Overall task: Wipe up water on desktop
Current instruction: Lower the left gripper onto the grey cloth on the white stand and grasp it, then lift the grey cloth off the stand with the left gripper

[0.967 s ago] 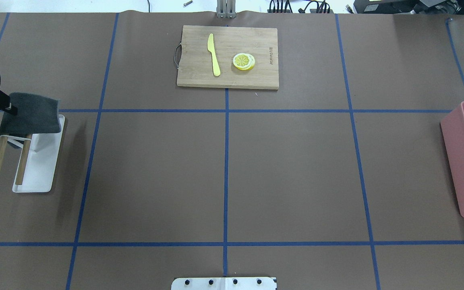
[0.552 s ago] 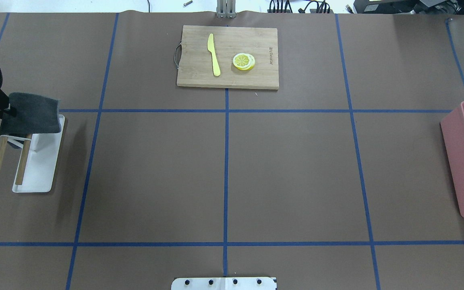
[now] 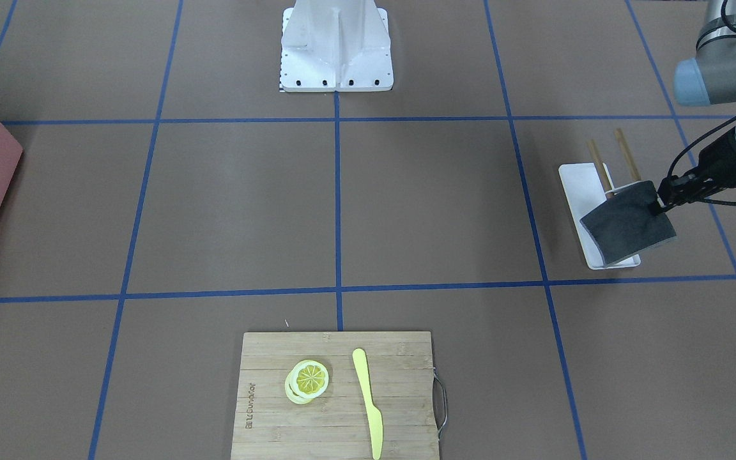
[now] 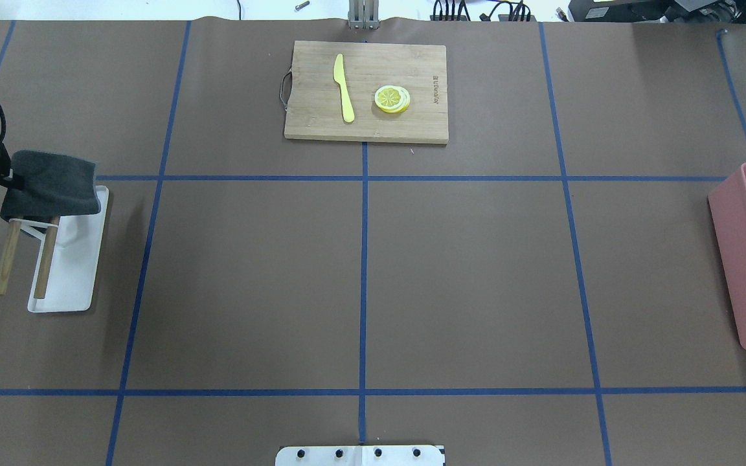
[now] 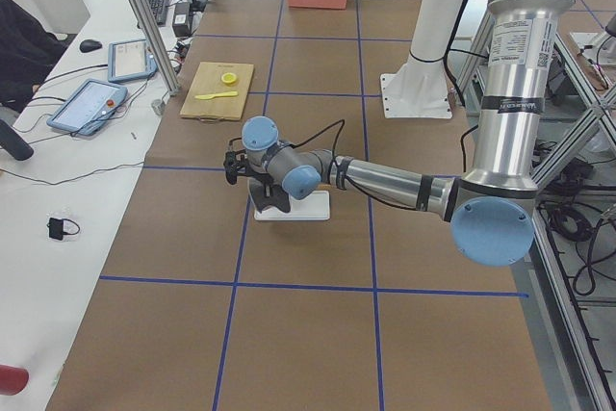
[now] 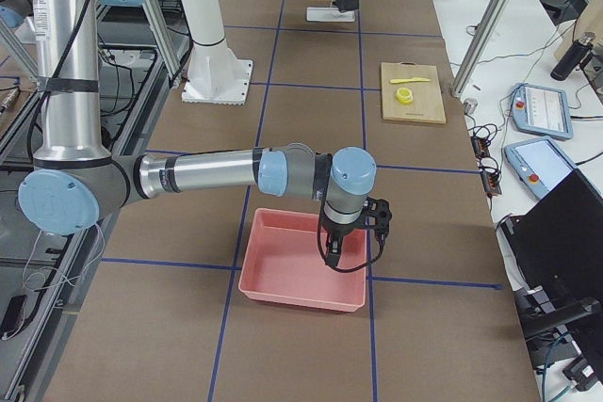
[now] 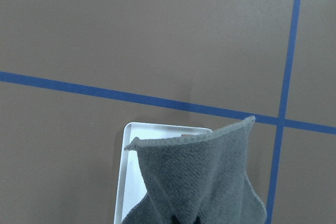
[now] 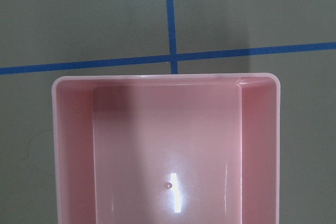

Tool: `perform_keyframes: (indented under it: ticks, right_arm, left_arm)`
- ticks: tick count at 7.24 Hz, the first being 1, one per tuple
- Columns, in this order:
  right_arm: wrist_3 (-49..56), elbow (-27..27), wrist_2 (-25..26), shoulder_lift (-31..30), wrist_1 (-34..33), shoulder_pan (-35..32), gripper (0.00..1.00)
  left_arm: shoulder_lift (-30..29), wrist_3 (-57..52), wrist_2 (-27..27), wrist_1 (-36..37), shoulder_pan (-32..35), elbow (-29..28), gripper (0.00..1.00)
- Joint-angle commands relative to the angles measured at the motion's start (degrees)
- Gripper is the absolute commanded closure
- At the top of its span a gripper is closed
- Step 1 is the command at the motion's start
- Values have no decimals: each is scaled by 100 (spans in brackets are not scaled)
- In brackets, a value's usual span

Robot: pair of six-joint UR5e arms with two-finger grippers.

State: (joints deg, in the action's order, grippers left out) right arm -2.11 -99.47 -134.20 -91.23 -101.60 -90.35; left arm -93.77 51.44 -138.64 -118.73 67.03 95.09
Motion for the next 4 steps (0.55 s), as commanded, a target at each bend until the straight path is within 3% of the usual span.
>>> perform_keyframes:
  ticks: [1,4]
  right_arm:
    - [0,-28,-1,0,0,0,0]
    - [53,-46,-71,-9,9,0,0]
  left_arm:
    - [-10,-11,-118,25,116,36,100]
    - [-28,-19,-732,78,942,80,100]
